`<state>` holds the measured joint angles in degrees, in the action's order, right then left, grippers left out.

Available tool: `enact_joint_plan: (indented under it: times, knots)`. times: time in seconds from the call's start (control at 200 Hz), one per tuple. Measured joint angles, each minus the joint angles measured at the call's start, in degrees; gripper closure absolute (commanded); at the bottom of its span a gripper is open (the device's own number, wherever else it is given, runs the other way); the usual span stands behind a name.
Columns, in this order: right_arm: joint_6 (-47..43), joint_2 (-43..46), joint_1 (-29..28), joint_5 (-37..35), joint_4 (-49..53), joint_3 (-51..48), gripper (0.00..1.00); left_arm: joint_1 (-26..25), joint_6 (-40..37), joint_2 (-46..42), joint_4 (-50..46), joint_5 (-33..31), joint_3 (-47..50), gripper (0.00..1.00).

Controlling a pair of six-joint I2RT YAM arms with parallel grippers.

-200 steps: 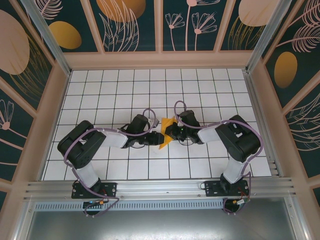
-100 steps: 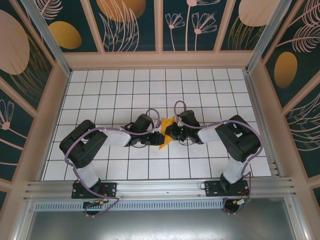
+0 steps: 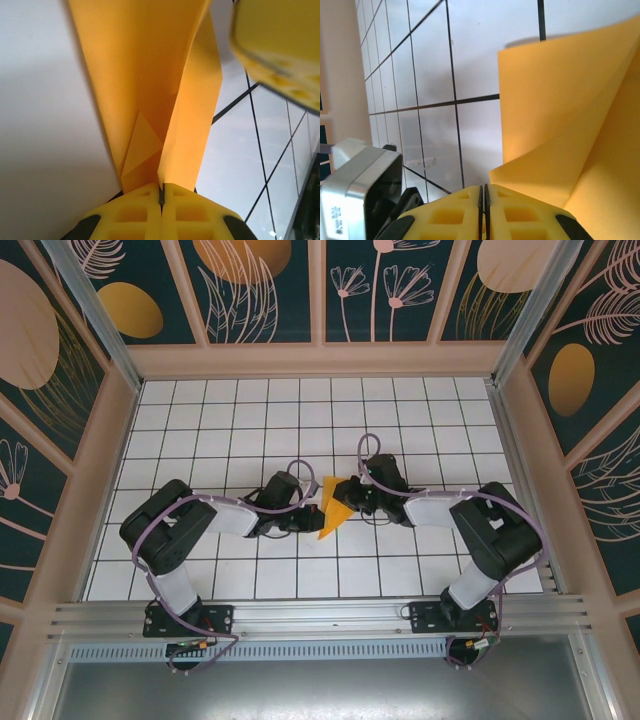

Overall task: Fold a paper plane with a square sheet of paper (pick it up from the middle)
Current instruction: Fourth fold the wing at the center of the table.

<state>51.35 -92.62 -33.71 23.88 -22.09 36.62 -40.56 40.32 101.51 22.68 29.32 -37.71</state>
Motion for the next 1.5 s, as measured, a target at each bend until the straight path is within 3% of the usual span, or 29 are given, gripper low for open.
enact_joint_plan:
  times: [0.671, 1.501]
  knots:
    - [-0.3, -0.7, -0.8, -0.1, 1.3, -0.3, 0.87, 3.3, 10.8, 2.9, 14.1, 8.3, 4.9, 1.0]
    - [-0.4, -7.0, -0.9, 1.8, -0.5, 1.6, 0.88, 3.8, 17.5, 4.0, 15.8, 9.3, 5.2, 1.0]
